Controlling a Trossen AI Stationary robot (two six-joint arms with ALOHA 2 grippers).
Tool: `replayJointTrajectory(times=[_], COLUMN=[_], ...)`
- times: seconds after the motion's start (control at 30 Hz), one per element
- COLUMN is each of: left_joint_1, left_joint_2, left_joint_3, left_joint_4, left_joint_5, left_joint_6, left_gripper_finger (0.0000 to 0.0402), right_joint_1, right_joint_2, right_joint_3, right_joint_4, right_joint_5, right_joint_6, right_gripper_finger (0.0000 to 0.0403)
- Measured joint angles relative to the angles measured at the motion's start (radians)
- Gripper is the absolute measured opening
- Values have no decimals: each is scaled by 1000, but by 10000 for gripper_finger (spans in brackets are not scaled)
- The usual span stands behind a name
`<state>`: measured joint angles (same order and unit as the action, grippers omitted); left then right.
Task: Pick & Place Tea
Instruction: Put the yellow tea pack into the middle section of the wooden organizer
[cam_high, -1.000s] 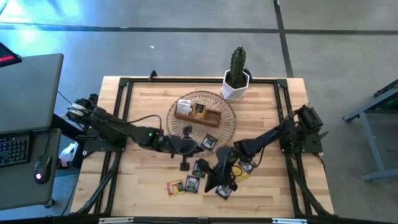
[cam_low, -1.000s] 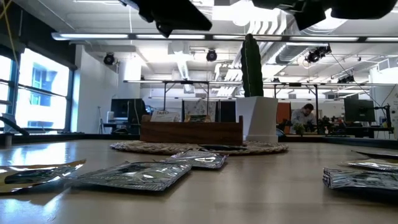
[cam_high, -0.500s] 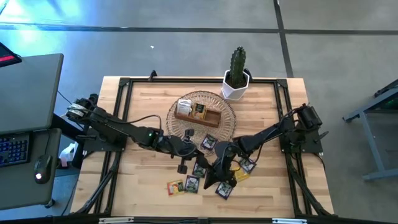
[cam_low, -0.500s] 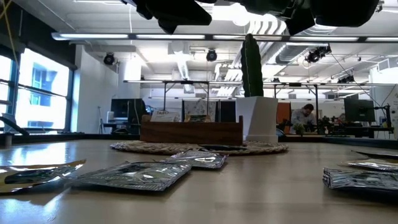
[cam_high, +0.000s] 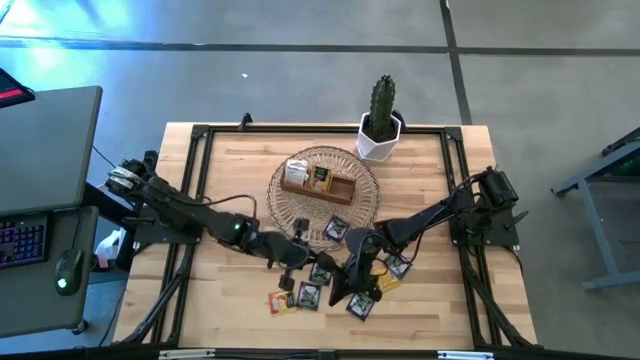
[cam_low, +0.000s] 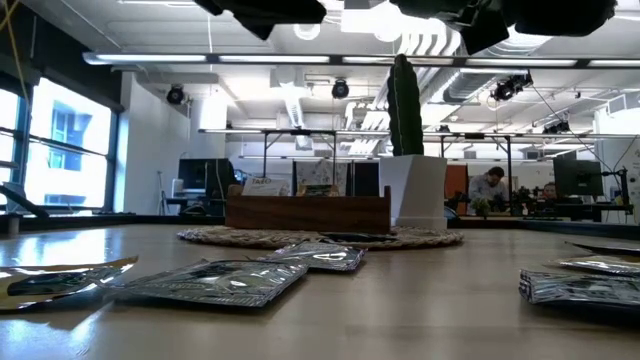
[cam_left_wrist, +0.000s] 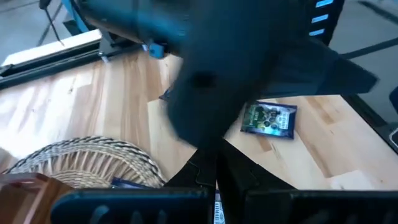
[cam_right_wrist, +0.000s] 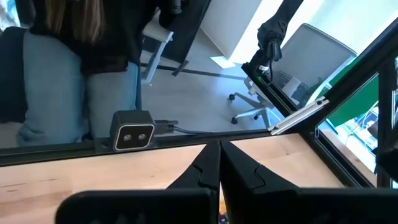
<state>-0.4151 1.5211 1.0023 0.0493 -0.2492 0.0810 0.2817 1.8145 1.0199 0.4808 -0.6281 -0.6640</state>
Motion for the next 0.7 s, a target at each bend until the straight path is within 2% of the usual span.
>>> replayJointTrajectory(times=[0.23,0.47,0.6,0.7], left_joint_1=[-20,-17,-17,-17], left_joint_2=[0,0,0,0], left_joint_3=[0,0,0,1], left_joint_4=[-29,-79,21,110], left_joint_5=[-74,-220,-235,-194], left_joint_6=[-20,-43,-17,25], left_gripper_finger=[0,0,0,0], right_joint_1=[-2,35,42,40], right_joint_2=[0,0,0,0], right_joint_3=[0,0,0,-1], right_joint_4=[33,156,153,149], right_joint_5=[10,-78,-79,-78], right_joint_6=[37,80,81,88], right_gripper_finger=[0,0,0,0])
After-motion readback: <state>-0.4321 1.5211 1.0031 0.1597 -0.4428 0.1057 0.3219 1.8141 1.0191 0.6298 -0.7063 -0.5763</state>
